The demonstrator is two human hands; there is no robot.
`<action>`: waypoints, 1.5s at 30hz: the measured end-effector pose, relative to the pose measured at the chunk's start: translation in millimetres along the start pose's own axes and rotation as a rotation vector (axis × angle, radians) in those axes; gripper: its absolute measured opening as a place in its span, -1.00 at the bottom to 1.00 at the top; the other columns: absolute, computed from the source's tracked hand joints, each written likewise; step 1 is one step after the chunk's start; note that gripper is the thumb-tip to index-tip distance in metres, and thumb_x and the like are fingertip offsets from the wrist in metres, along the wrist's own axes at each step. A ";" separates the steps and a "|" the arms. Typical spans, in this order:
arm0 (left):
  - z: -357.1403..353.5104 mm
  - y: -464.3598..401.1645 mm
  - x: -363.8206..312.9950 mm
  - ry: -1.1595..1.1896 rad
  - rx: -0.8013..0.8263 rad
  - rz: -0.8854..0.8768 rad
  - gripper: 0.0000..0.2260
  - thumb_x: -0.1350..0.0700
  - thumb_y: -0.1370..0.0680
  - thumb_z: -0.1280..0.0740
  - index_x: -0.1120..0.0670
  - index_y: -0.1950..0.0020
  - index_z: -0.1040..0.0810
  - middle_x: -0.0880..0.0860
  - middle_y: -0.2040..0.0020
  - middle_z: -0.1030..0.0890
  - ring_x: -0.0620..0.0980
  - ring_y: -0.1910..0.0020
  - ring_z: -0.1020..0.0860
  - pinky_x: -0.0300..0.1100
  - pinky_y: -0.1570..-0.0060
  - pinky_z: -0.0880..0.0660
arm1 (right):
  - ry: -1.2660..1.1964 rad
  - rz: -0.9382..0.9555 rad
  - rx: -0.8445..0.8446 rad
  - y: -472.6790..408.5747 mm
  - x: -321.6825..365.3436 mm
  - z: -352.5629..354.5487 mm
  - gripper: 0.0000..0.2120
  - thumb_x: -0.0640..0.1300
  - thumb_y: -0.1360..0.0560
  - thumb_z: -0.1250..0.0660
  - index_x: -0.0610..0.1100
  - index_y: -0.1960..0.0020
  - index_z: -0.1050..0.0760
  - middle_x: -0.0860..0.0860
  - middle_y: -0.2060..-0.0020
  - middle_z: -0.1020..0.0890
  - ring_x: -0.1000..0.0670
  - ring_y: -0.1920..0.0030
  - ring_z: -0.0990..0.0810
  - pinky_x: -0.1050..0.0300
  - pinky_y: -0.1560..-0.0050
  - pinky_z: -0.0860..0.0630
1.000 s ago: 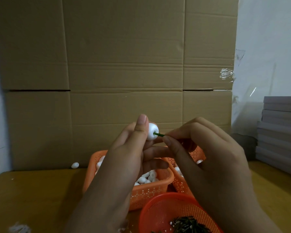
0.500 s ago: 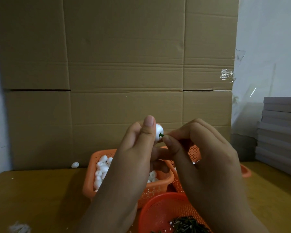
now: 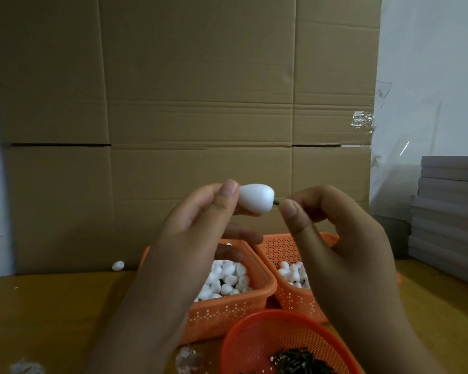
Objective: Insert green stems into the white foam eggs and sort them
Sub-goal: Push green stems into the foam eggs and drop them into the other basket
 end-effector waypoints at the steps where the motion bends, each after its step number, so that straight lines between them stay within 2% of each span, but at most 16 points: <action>1: 1.0 -0.2 -0.4 -0.011 0.005 -0.007 -0.73 -0.21 -0.46 -0.28 -0.13 0.04 -0.67 -0.02 0.05 -0.71 -0.08 0.24 -0.67 -0.31 0.37 -0.50 | -0.002 -0.002 0.000 -0.4 -1.2 0.5 -0.93 0.08 -0.51 -0.20 0.19 0.16 -0.39 0.30 0.27 -0.51 0.31 0.13 -0.50 0.50 0.12 -0.35; 8: -0.7 -0.4 -0.8 -0.005 0.032 -0.026 -0.83 -0.13 -0.47 -0.40 -0.09 0.05 -0.69 -0.01 0.16 -0.69 -0.14 0.37 -0.57 -0.32 0.40 -0.48 | 0.031 0.065 0.045 -2.2 0.3 -0.8 -0.94 0.07 -0.50 -0.22 0.12 0.10 -0.43 0.26 0.22 -0.52 0.25 0.11 -0.50 0.40 0.09 -0.40; 14: 1.7 -0.4 -1.4 -0.022 0.028 -0.036 -0.74 -0.13 -0.36 -0.33 -0.09 0.05 -0.68 0.00 0.16 -0.69 -0.13 0.37 -0.58 -0.31 0.40 -0.49 | 0.122 0.144 0.080 -4.3 1.9 -0.7 -0.82 0.02 -0.52 -0.21 -0.03 0.07 -0.55 0.18 0.21 -0.52 0.15 0.17 -0.51 0.02 0.16 -0.51; 19: 1.1 -0.8 -4.2 -0.111 0.033 -0.076 -0.75 -0.11 -0.40 -0.30 -0.07 0.05 -0.68 -0.01 0.16 -0.69 -0.14 0.36 -0.58 -0.33 0.36 -0.49 | 0.239 0.219 0.098 -2.7 5.6 -0.8 -0.81 -0.03 -0.54 -0.20 -0.07 0.09 -0.55 0.10 0.23 -0.54 0.01 0.22 -0.51 -0.05 0.26 -0.46; 25: 3.2 -0.7 -5.9 -0.222 0.023 -0.127 -0.77 -0.11 -0.41 -0.29 -0.10 0.03 -0.66 -0.07 0.17 -0.69 -0.15 0.35 -0.59 -0.32 0.35 -0.49 | 0.274 0.196 0.158 -1.8 3.8 -5.4 -0.79 -0.03 -0.54 -0.16 -0.07 0.12 -0.53 0.09 0.26 -0.53 0.01 0.25 -0.49 -0.05 0.30 -0.46; 27: 2.8 -0.6 -6.1 -0.230 0.028 -0.128 -0.77 -0.11 -0.41 -0.29 -0.11 0.02 -0.65 -0.08 0.18 -0.69 -0.16 0.36 -0.59 -0.33 0.35 -0.49 | 0.206 0.151 0.182 -1.4 2.1 -6.3 -0.79 -0.02 -0.54 -0.14 -0.05 0.12 -0.51 0.11 0.26 -0.52 0.05 0.23 -0.48 -0.03 0.28 -0.47; 32: 1.5 0.4 -7.6 -0.250 0.052 -0.140 -0.82 -0.12 -0.49 -0.34 -0.12 -0.01 -0.64 -0.09 0.14 -0.69 -0.17 0.35 -0.60 -0.34 0.33 -0.50 | 0.112 0.067 0.245 -0.4 -2.4 -10.5 -0.77 0.03 -0.54 -0.10 -0.03 0.16 -0.45 0.14 0.28 -0.47 0.08 0.20 -0.46 0.16 0.24 -0.40; 37: 0.5 0.4 -8.9 -0.224 0.055 -0.129 -0.75 -0.11 -0.41 -0.30 -0.12 -0.03 -0.64 -0.07 0.11 -0.68 -0.16 0.35 -0.59 -0.34 0.33 -0.50 | -0.062 -0.093 0.285 1.7 -10.7 -13.5 -0.82 0.03 -0.52 -0.19 0.02 0.23 -0.43 0.09 0.25 -0.52 0.10 0.17 -0.50 0.32 0.17 -0.40; 40: -1.3 0.5 -7.8 -0.171 0.044 -0.125 -0.77 -0.13 -0.49 -0.31 -0.09 -0.05 -0.64 -0.06 0.12 -0.67 -0.14 0.34 -0.59 -0.33 0.34 -0.50 | -0.327 -0.292 0.296 2.3 -18.1 -20.4 -0.74 0.05 -0.51 -0.30 -0.06 0.29 -0.50 0.07 0.38 -0.54 0.15 0.30 -0.50 0.36 0.26 -0.41; 43: -1.6 0.9 -5.0 -0.105 0.032 -0.091 -0.75 -0.14 -0.48 -0.26 -0.08 -0.02 -0.65 -0.01 0.13 -0.67 -0.11 0.35 -0.60 -0.32 0.37 -0.51 | -0.668 -0.549 0.345 10.0 -21.7 -32.8 -0.74 0.03 -0.43 -0.25 -0.08 0.32 -0.55 0.06 0.45 -0.49 0.14 0.38 -0.45 0.33 0.31 -0.42; 45: 0.3 0.4 -4.5 -0.109 0.022 -0.080 -0.76 -0.14 -0.44 -0.24 -0.15 0.02 -0.65 -0.01 0.13 -0.68 -0.11 0.35 -0.60 -0.32 0.37 -0.51 | -0.878 -0.683 0.382 16.2 -22.5 -41.1 -0.76 -0.01 -0.47 -0.27 -0.08 0.32 -0.55 0.02 0.44 -0.45 0.10 0.39 -0.40 0.27 0.31 -0.36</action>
Point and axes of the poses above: each hand's wrist, its own y-axis away from the middle knuckle, its own z-axis out of the back of the hand, x = y × z, the point moved 6 cm from there along -y, towards the middle knuckle
